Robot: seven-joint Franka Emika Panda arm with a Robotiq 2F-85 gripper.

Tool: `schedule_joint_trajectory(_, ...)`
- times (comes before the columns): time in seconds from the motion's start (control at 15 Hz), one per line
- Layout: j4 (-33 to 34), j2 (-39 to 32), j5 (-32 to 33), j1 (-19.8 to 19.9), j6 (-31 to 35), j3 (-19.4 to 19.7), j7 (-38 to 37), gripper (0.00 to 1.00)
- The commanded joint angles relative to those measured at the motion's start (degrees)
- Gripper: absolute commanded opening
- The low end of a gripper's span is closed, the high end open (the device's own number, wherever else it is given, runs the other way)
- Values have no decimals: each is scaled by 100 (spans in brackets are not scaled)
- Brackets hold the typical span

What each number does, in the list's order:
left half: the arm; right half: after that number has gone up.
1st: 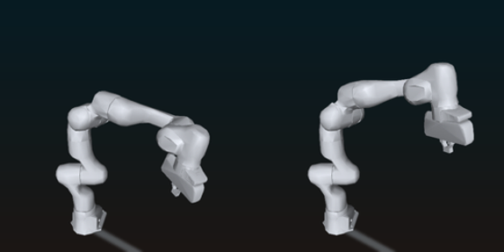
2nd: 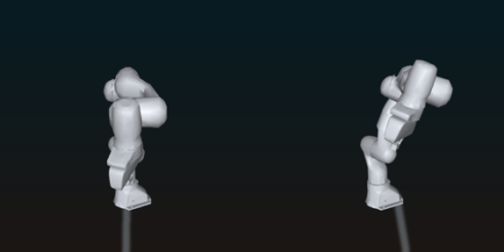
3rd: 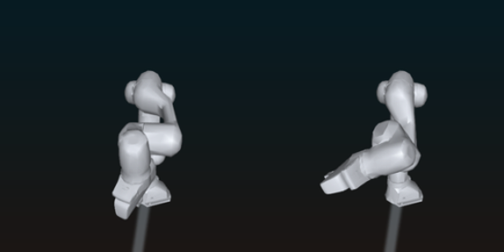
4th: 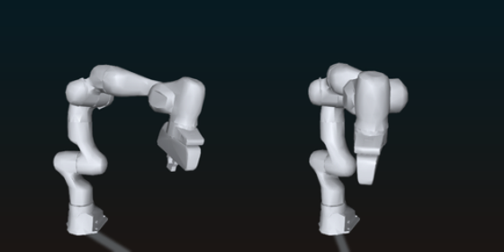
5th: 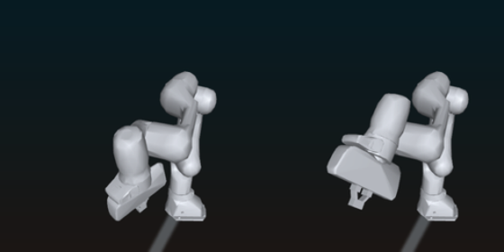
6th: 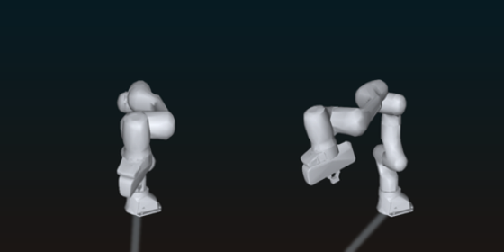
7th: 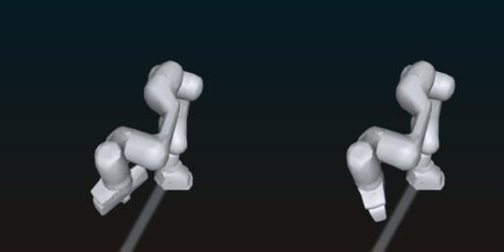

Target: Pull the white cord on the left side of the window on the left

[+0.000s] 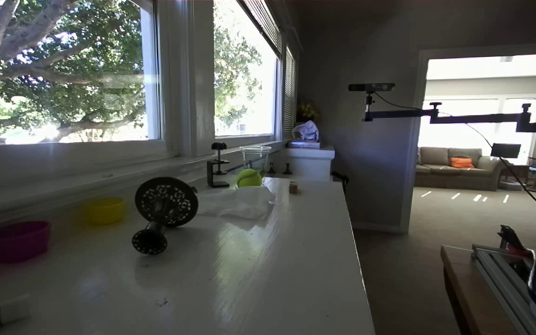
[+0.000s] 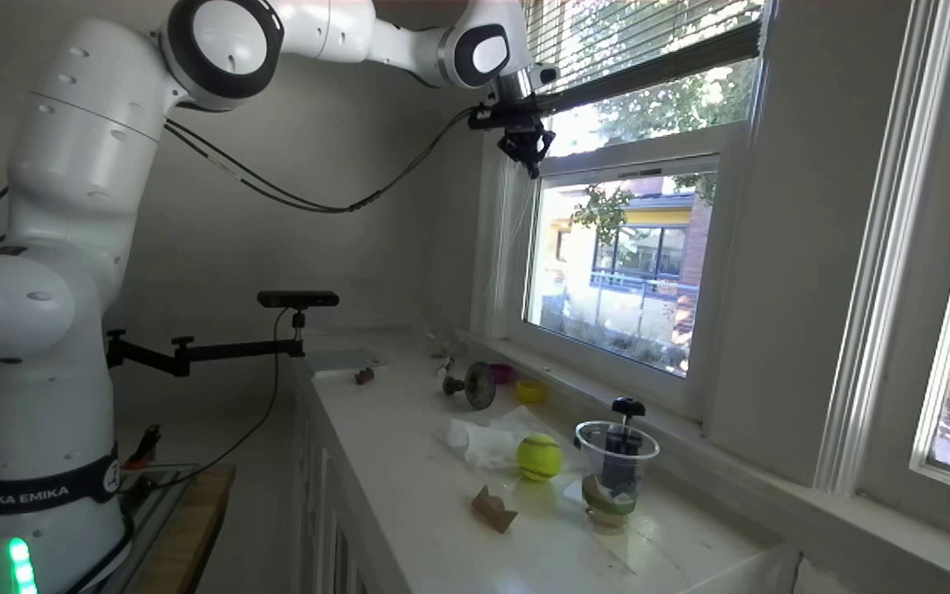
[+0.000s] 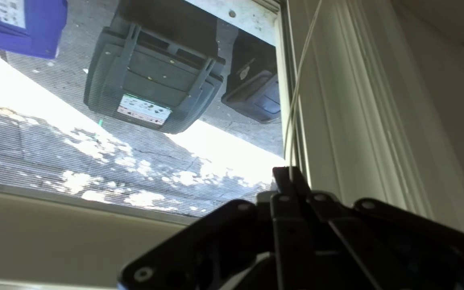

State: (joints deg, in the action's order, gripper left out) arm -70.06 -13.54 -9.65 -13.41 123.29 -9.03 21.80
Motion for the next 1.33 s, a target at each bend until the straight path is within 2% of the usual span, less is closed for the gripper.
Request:
schedule_joint_trajectory(0.0, -866, 851, 97, 145, -237, 160, -87, 0)
schedule_joint_trajectory(0.53, -2107, 2039, 313, 321, -542, 444, -484, 0)
schedule_joint_trajectory(1.27, -3468, 2557, 404, 788, -783, 550, -1279, 0)
